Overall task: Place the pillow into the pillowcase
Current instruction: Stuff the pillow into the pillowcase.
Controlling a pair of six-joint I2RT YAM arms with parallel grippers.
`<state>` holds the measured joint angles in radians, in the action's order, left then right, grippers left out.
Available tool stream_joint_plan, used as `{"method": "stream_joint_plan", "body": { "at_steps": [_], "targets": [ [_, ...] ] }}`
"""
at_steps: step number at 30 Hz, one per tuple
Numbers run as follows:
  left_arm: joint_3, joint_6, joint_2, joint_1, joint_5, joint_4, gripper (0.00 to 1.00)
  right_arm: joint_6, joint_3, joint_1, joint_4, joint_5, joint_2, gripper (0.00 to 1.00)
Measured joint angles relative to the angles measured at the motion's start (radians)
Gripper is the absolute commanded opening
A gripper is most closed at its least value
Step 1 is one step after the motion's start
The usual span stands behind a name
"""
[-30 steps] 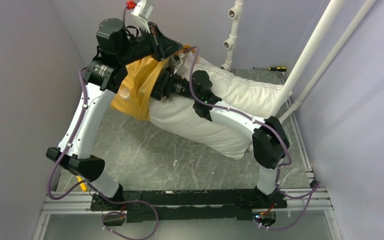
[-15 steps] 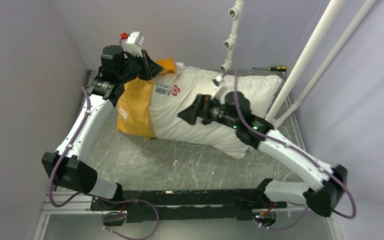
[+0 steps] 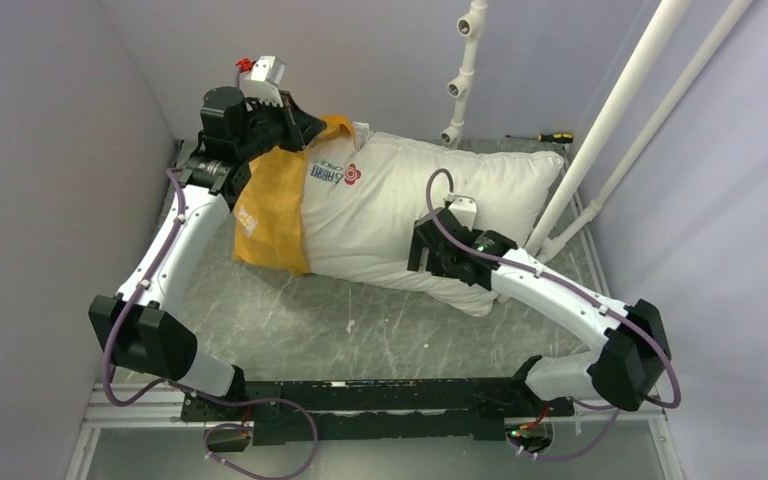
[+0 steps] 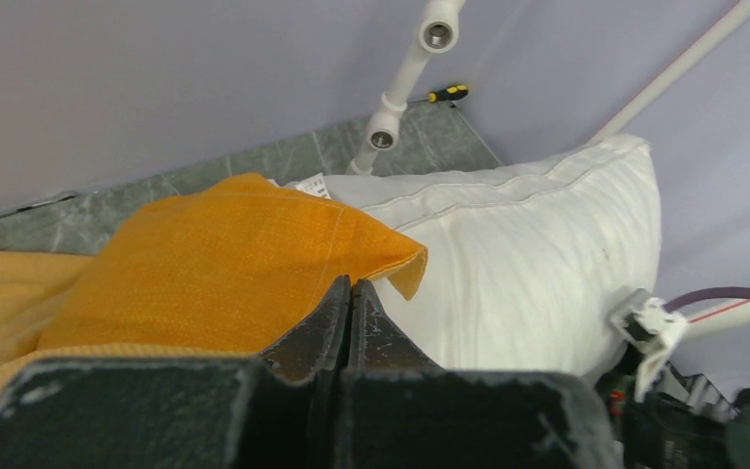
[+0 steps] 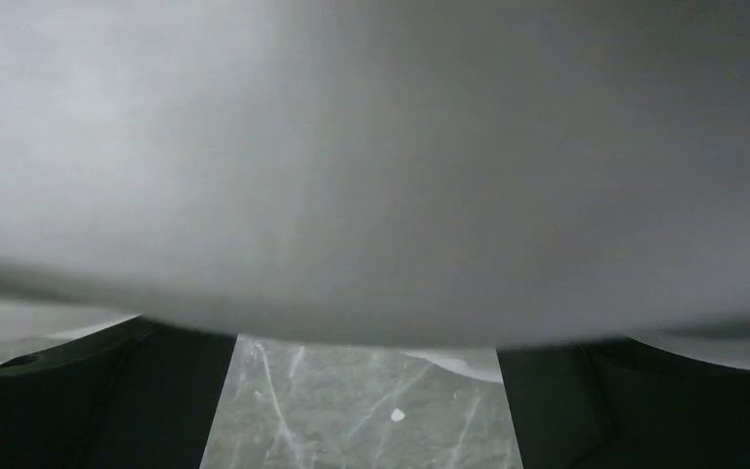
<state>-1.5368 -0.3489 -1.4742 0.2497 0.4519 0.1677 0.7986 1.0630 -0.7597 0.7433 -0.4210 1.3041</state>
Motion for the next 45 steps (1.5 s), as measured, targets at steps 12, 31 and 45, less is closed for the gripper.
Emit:
{"method": "stream_joint_plan", "body": {
  "at_steps": [12,31,45],
  "targets": [
    [0.030,-0.005,0.021,0.000,0.075,0.000,0.00,-0.132,-0.160,0.149,-0.476,0.267,0.060,0.00],
    [-0.391,0.123,-0.182,0.236,-0.026,0.293,0.00,-0.080,-0.048,-0.129,-0.658,0.687,0.058,0.00],
    [-0.443,0.172,-0.198,0.282,-0.069,0.426,0.00,0.130,-0.052,-0.127,-0.797,0.764,0.051,0.00]
  ]
}}
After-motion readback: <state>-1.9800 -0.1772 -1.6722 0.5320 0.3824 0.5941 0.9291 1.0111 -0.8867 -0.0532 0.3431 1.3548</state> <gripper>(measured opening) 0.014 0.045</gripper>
